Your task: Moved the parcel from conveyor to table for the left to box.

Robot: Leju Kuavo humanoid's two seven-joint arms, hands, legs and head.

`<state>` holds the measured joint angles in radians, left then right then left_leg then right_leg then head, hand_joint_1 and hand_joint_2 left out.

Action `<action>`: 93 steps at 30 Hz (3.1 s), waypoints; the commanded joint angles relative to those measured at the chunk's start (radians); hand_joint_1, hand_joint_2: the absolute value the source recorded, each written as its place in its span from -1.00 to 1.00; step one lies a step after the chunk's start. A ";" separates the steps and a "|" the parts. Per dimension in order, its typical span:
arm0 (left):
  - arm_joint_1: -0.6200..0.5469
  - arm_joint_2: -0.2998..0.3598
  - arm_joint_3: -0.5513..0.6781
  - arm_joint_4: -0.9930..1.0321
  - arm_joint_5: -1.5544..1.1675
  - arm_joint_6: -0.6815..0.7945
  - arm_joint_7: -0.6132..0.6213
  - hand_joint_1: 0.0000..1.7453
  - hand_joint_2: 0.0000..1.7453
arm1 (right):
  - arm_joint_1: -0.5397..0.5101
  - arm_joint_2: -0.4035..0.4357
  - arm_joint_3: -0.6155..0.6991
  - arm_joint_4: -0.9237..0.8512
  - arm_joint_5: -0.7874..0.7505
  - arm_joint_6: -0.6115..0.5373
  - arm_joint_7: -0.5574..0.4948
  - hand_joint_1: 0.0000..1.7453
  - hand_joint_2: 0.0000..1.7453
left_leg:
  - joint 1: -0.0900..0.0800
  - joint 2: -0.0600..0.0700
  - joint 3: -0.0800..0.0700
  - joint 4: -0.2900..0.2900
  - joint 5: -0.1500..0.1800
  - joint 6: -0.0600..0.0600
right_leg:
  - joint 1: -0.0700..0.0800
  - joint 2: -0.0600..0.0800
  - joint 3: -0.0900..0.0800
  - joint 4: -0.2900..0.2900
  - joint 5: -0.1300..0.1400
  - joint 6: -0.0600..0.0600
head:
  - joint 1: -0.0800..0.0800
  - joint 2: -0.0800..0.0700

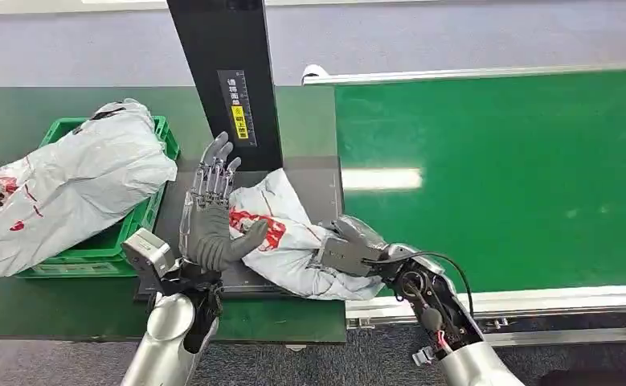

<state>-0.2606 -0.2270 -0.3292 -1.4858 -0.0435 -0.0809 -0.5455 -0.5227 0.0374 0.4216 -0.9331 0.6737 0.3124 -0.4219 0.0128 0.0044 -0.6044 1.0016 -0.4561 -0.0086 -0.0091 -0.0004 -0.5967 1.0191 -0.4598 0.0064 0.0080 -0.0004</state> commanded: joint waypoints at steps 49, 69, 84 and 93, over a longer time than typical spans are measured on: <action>-0.179 0.007 -0.233 0.664 -0.934 0.110 0.392 -1.00 1.00 | 0.109 0.033 -0.217 -0.285 -0.347 -0.205 -0.025 -1.00 1.00 | 0.000 -0.001 0.004 -0.003 0.001 0.000 | 0.000 -0.001 0.004 -0.003 0.000 -0.001 | 0.000 0.000; -0.111 0.015 -0.168 0.563 -0.944 0.044 0.365 1.00 1.00 | 0.100 0.034 -0.209 -0.267 -0.334 -0.200 -0.022 -1.00 1.00 | 0.000 0.001 0.004 -0.002 0.000 0.000 | 0.000 0.002 0.004 -0.002 0.000 0.000 | 0.000 0.000; -0.041 -0.008 -0.037 0.236 -0.724 0.459 0.080 1.00 1.00 | 0.115 0.019 -0.208 -0.310 -0.335 -0.190 -0.017 -1.00 1.00 | 0.000 0.001 0.002 0.000 -0.001 0.000 | 0.000 0.001 0.002 -0.001 0.000 0.000 | 0.000 0.000; -0.026 0.004 -0.027 0.180 -0.628 0.538 0.033 1.00 1.00 | 0.100 0.019 -0.194 -0.285 -0.345 -0.193 -0.019 -1.00 1.00 | 0.000 0.001 0.003 -0.001 0.000 0.001 | 0.000 0.001 0.003 -0.002 0.000 0.000 | 0.000 0.000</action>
<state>-0.2967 -0.2323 -0.3971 -1.2523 -0.6836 0.4456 -0.5062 -0.3970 0.0671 0.2178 -1.2509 0.3315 0.1164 -0.4399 0.0128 0.0044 -0.6037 1.0015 -0.4562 -0.0087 -0.0092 -0.0003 -0.5961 1.0191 -0.4598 0.0063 0.0080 -0.0004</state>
